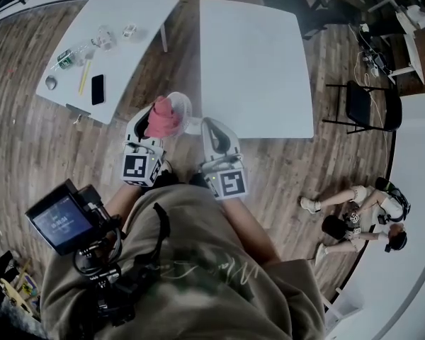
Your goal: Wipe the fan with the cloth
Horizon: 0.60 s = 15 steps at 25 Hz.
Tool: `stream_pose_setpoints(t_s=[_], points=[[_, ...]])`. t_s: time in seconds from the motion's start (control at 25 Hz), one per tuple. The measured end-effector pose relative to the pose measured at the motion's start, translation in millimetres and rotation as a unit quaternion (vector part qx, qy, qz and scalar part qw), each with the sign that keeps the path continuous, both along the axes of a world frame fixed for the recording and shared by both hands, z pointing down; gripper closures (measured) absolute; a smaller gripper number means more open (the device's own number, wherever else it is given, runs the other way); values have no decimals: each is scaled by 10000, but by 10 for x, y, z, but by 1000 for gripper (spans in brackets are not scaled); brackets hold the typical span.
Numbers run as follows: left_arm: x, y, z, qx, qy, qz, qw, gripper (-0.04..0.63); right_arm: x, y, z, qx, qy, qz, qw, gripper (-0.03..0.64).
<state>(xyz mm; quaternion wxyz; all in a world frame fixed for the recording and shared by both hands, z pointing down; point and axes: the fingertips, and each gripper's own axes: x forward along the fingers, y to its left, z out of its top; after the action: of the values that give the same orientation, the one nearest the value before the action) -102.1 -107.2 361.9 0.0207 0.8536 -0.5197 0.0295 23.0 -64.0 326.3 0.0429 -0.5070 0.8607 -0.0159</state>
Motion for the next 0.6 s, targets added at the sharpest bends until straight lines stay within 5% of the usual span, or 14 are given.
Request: stream_pose_setpoints(t_s=[0.4,0.6], points=[[213,88,370,-590,132,282,9978,535,-3,40,29,-57,1,-48,10000,604],[277,103,479,-420,-74,464,9980,534,-43,60,75,-129,40,-85,9999,604]])
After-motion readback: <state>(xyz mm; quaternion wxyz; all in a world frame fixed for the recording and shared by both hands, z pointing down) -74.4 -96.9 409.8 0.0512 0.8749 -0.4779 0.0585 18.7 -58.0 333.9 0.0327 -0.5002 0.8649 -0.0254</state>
